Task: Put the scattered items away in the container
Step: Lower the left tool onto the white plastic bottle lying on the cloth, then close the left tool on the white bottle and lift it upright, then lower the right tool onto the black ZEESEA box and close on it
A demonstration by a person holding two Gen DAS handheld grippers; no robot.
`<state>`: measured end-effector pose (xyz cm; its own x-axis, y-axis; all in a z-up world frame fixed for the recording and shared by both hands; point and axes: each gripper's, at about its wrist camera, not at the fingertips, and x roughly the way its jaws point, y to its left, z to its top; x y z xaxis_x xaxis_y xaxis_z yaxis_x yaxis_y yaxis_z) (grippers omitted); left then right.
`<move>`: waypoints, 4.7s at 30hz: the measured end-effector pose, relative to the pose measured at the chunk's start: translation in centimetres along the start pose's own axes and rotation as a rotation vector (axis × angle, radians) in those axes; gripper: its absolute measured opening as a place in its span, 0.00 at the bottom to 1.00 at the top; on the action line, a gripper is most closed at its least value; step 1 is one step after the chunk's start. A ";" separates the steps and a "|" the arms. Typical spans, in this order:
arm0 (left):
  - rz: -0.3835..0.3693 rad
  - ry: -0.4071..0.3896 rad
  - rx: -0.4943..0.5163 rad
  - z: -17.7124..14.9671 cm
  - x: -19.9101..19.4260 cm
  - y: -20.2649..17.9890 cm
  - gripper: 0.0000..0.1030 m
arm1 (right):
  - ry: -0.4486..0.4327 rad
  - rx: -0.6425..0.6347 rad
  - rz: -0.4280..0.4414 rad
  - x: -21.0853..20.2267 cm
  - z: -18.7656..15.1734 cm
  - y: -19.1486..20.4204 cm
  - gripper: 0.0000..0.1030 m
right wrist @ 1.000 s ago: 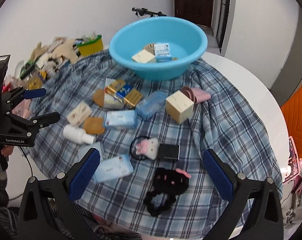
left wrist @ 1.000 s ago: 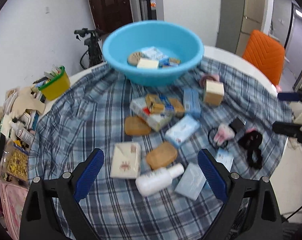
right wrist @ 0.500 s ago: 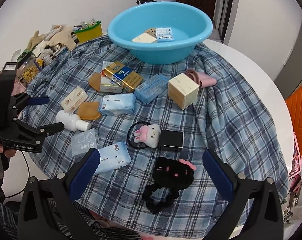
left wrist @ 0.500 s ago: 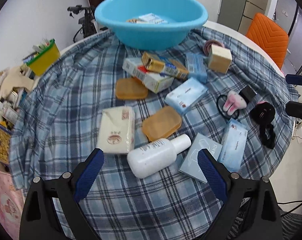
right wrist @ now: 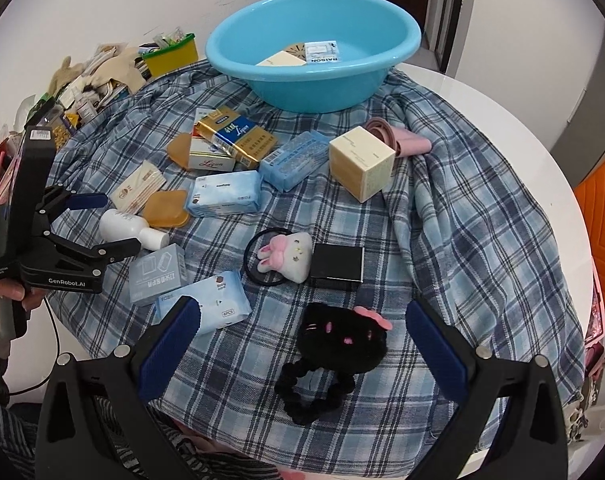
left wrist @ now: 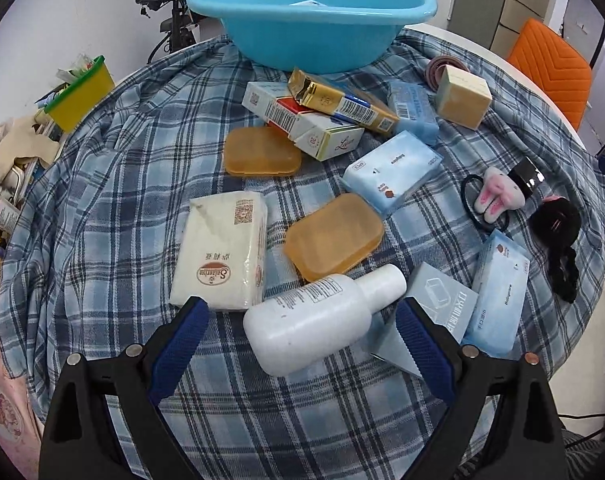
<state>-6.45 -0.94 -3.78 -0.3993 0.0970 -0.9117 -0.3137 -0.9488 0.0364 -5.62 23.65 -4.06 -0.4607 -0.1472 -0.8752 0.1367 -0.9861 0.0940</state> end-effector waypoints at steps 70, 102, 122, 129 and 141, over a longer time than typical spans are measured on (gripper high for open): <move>-0.242 0.006 -0.031 0.2 -0.1 -3.0 0.40 | 0.032 0.023 0.039 1.4 -1.5 -0.4 0.99; -0.135 -0.097 -0.056 -1.3 -1.1 -2.6 0.40 | 0.022 0.029 0.038 1.9 -1.4 -0.2 0.99; -0.127 -0.082 -0.082 -1.2 -1.2 -1.5 0.40 | -0.063 0.066 -0.090 5.7 0.7 -2.5 0.78; -0.125 -0.075 -0.080 -0.9 -0.9 -1.5 0.40 | -0.052 0.020 -0.106 6.9 0.7 -2.0 0.49; -0.129 -0.076 -0.073 -1.1 -1.2 -1.9 0.40 | -0.086 -0.047 -0.112 4.5 0.1 -0.9 0.40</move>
<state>-4.47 0.43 -3.22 -0.4245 0.2398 -0.8731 -0.3042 -0.9460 -0.1119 -7.90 23.87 -8.06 -0.5486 -0.0441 -0.8349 0.1199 -0.9924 -0.0263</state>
